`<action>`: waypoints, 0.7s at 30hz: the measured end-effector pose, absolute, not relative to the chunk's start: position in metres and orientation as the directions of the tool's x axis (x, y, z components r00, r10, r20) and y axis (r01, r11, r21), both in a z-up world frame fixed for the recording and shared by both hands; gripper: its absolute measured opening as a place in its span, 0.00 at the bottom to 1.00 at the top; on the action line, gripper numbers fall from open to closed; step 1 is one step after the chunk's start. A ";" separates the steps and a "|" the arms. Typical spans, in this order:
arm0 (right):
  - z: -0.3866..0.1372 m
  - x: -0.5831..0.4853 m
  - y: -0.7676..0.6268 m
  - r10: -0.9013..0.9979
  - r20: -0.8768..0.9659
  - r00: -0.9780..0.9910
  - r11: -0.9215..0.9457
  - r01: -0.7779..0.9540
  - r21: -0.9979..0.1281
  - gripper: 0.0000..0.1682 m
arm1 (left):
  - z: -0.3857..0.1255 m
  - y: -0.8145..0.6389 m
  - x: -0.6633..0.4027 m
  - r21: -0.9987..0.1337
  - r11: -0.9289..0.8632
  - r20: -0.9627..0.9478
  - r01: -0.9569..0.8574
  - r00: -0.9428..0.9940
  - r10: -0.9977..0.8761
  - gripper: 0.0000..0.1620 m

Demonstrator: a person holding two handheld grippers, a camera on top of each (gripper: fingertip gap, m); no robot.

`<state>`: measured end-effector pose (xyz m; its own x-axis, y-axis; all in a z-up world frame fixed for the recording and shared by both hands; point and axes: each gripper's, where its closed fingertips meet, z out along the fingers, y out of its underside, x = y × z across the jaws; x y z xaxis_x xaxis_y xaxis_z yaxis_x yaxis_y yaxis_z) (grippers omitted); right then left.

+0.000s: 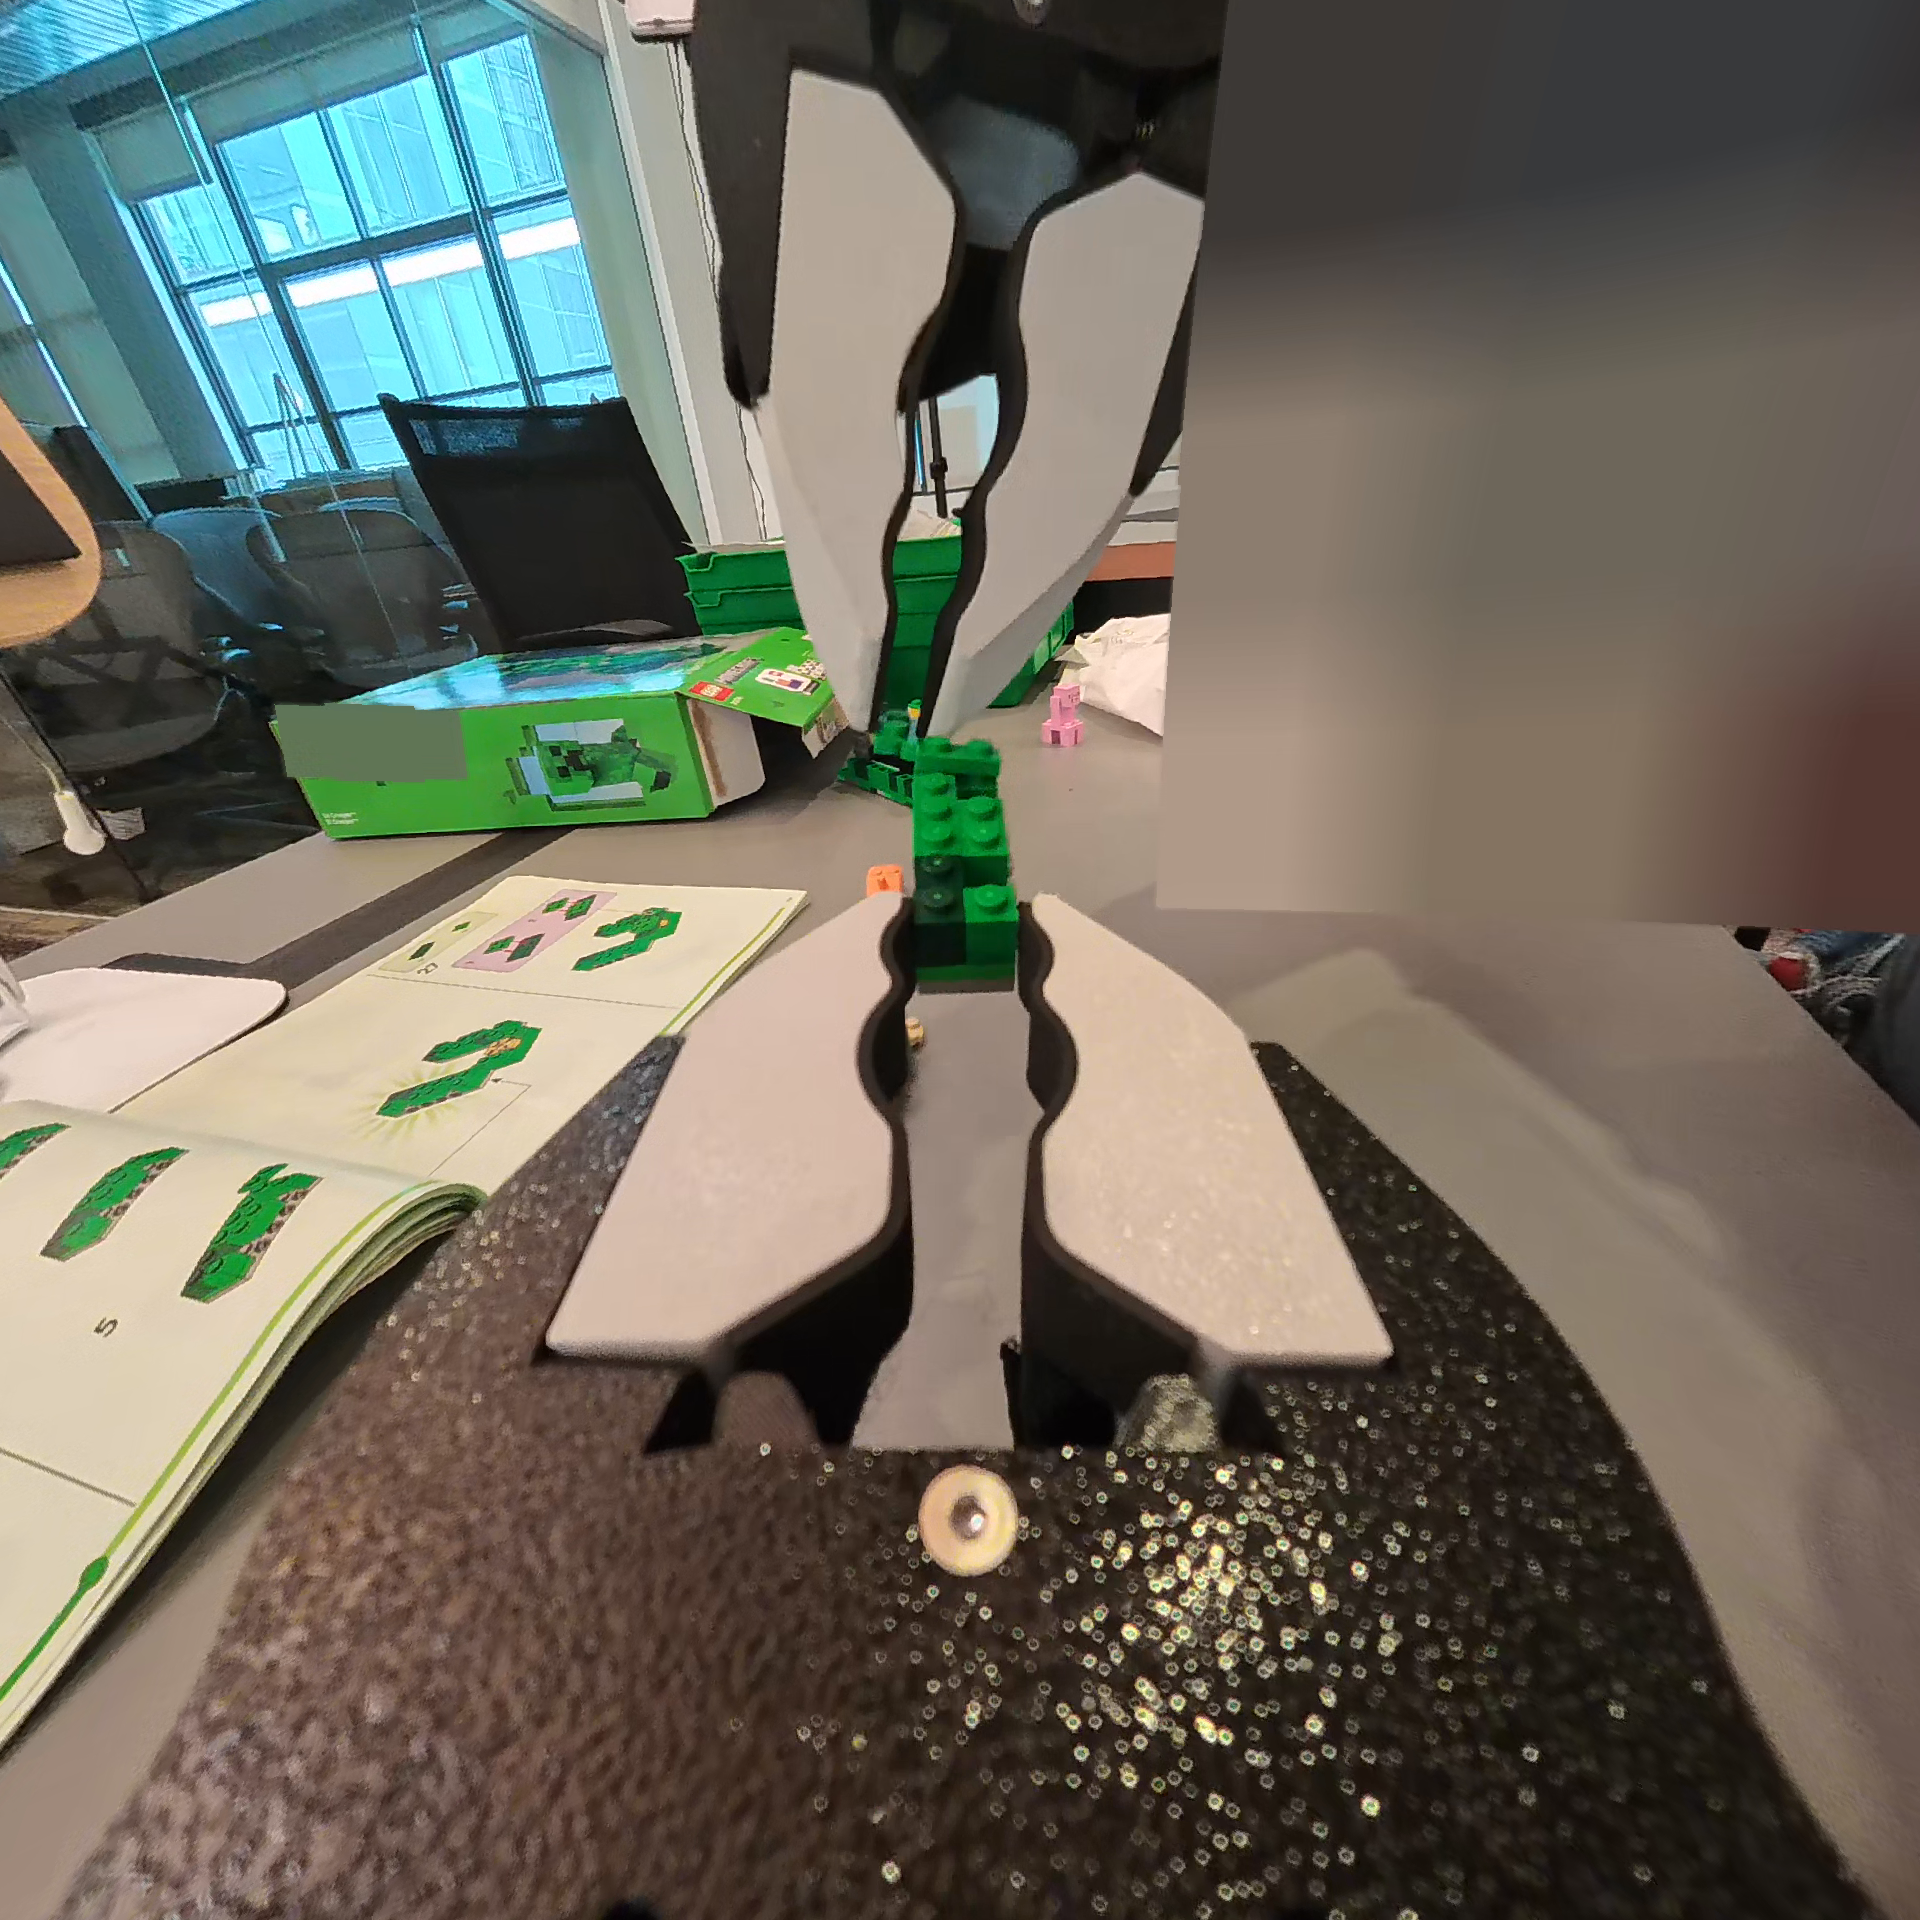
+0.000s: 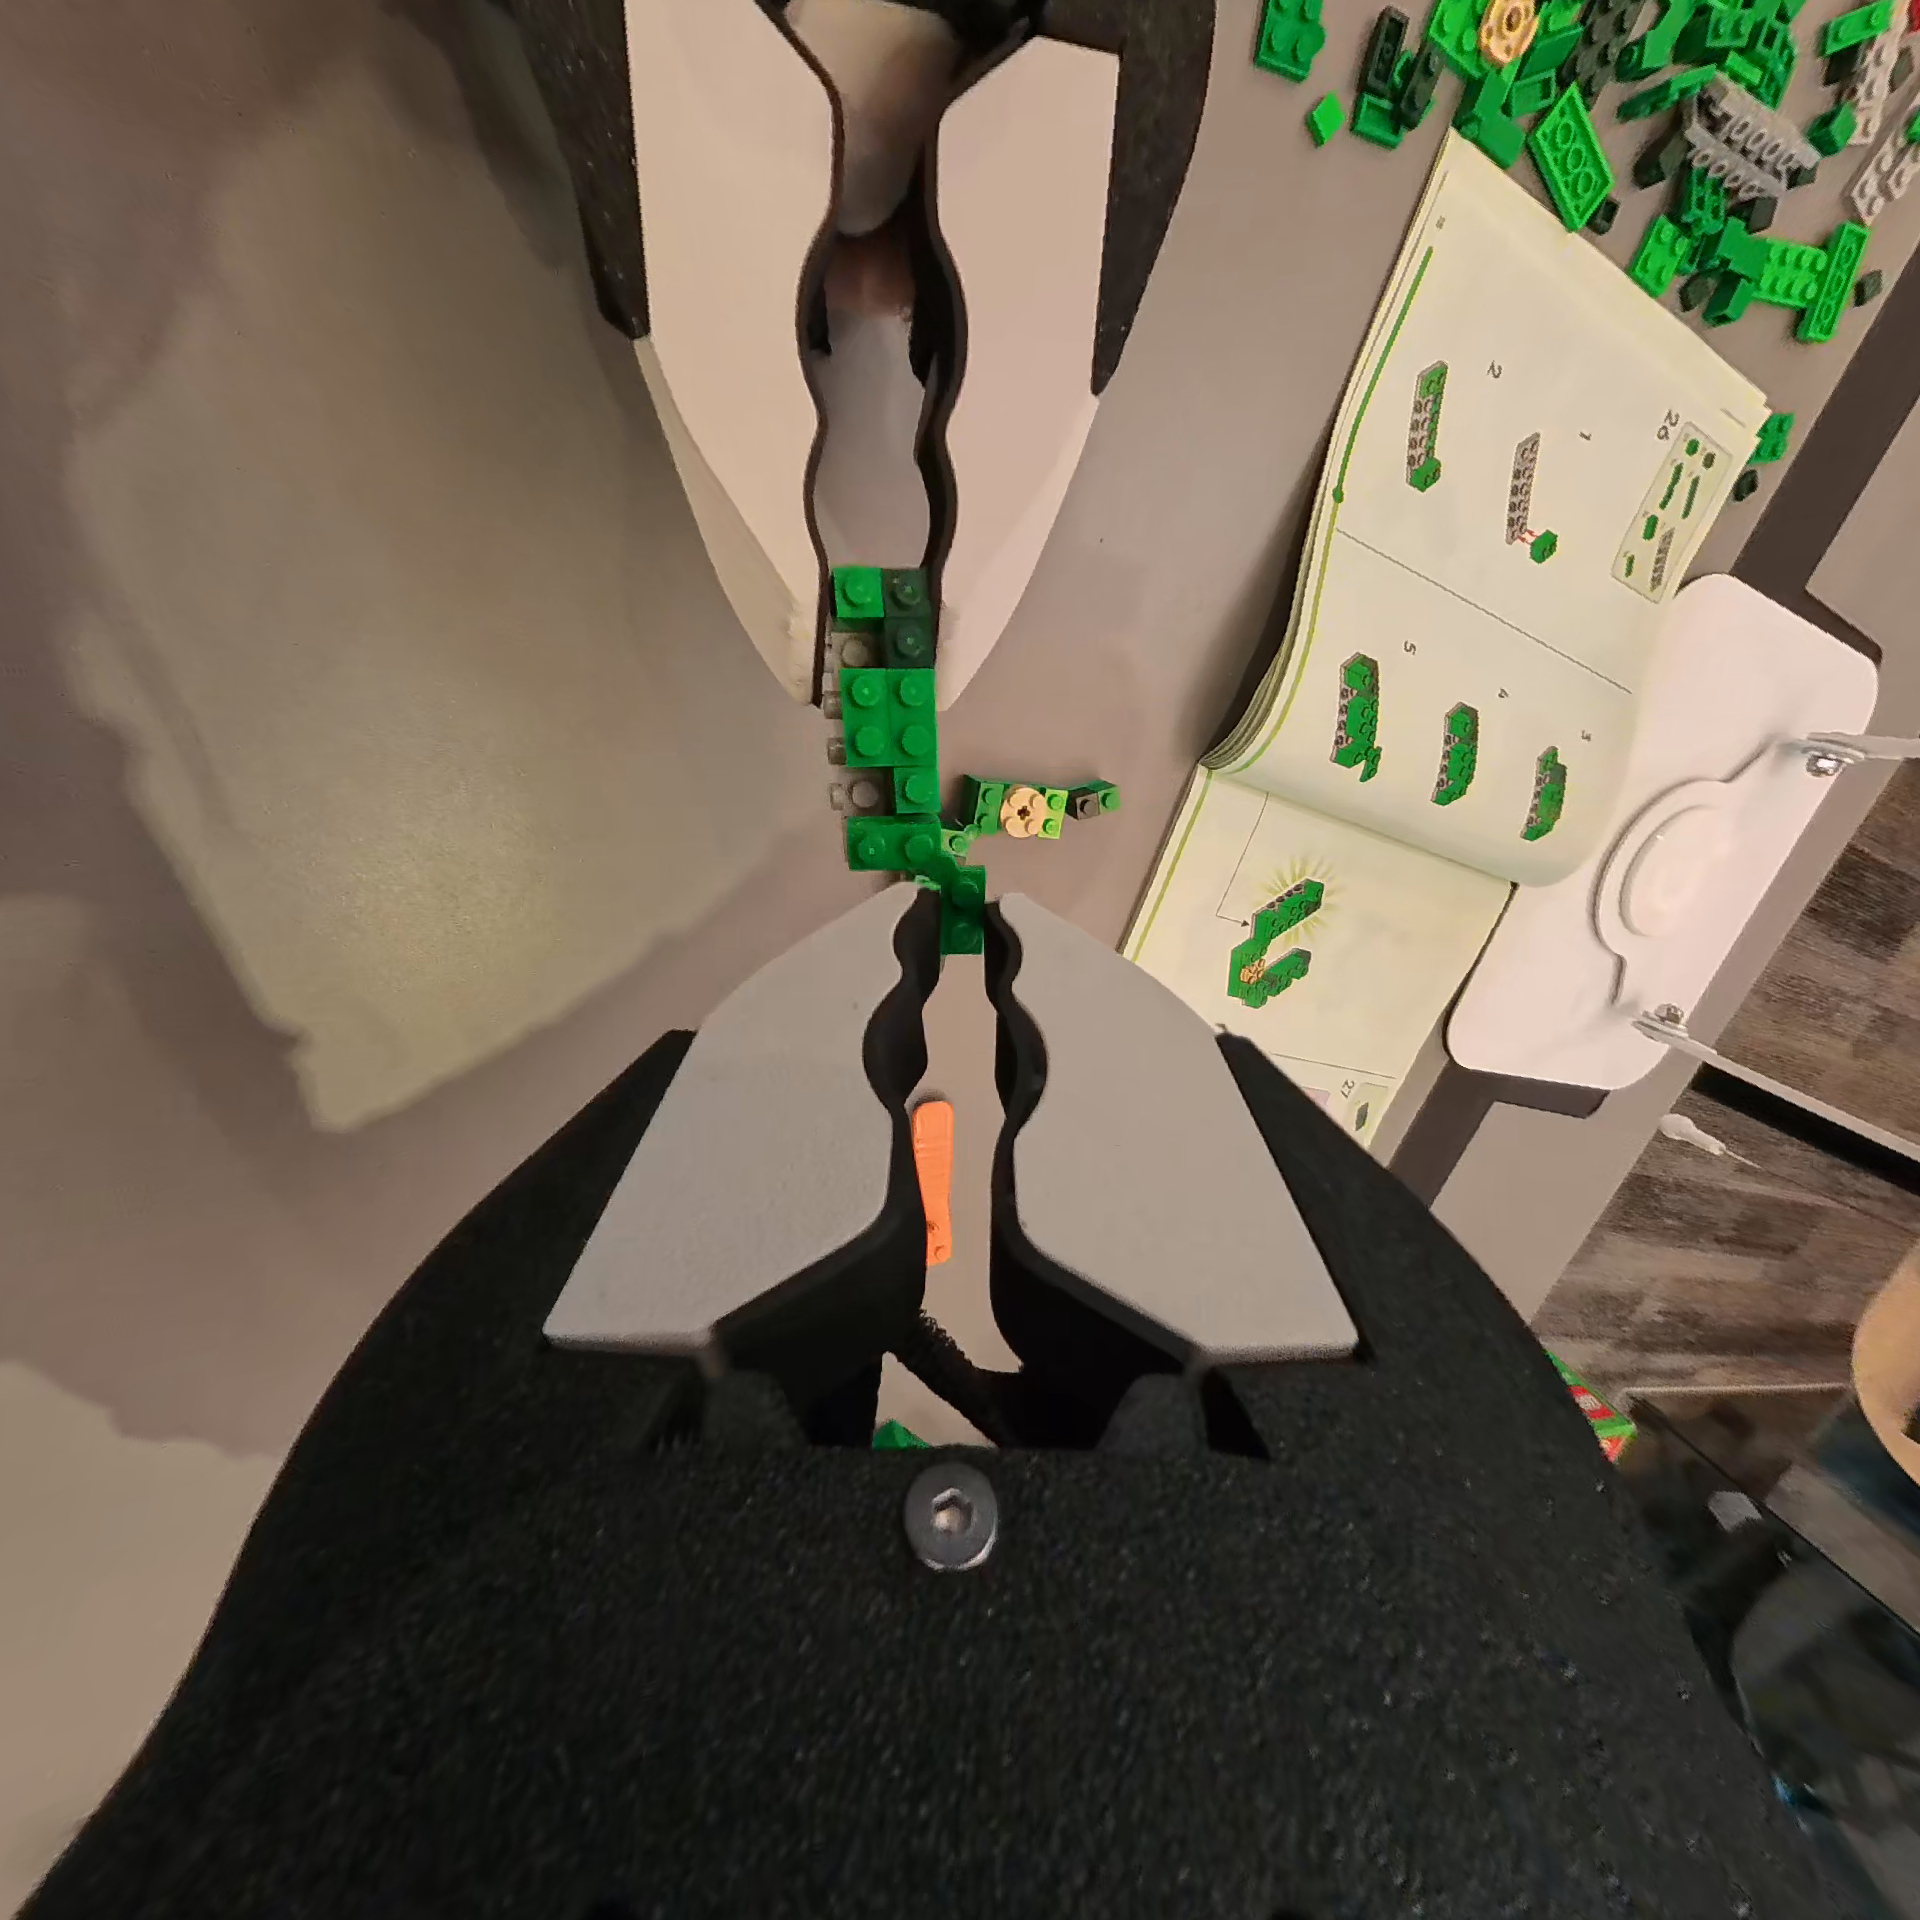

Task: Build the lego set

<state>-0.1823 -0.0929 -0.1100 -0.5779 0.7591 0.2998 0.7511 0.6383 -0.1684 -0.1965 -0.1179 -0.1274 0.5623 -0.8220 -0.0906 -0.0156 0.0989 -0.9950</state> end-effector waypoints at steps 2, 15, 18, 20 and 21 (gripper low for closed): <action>-0.111 -0.181 -0.090 0.759 0.312 -0.571 0.635 0.755 -0.163 0.04 | -0.128 -0.116 -0.198 -0.996 0.090 -0.086 -0.020 0.569 -0.818 0.11; -0.195 -0.130 -0.090 0.922 0.150 -0.357 0.387 0.836 -0.389 0.04 | -0.139 -0.106 -0.206 -0.993 0.054 -0.106 -0.103 0.611 -0.784 0.11; -0.214 -0.122 -0.093 0.914 0.183 -0.362 0.405 0.824 -0.395 0.04 | -0.142 -0.108 -0.203 -0.989 0.060 -0.129 -0.134 0.601 -0.789 0.11; -0.220 -0.119 -0.095 0.908 0.205 -0.365 0.417 0.825 -0.381 0.04 | -0.143 -0.108 -0.201 -0.987 0.061 -0.139 -0.149 0.594 -0.792 0.11; -0.223 -0.118 -0.096 0.906 0.210 -0.367 0.422 0.824 -0.377 0.04 | -0.144 -0.108 -0.200 -0.986 0.061 -0.141 -0.153 0.591 -0.794 0.11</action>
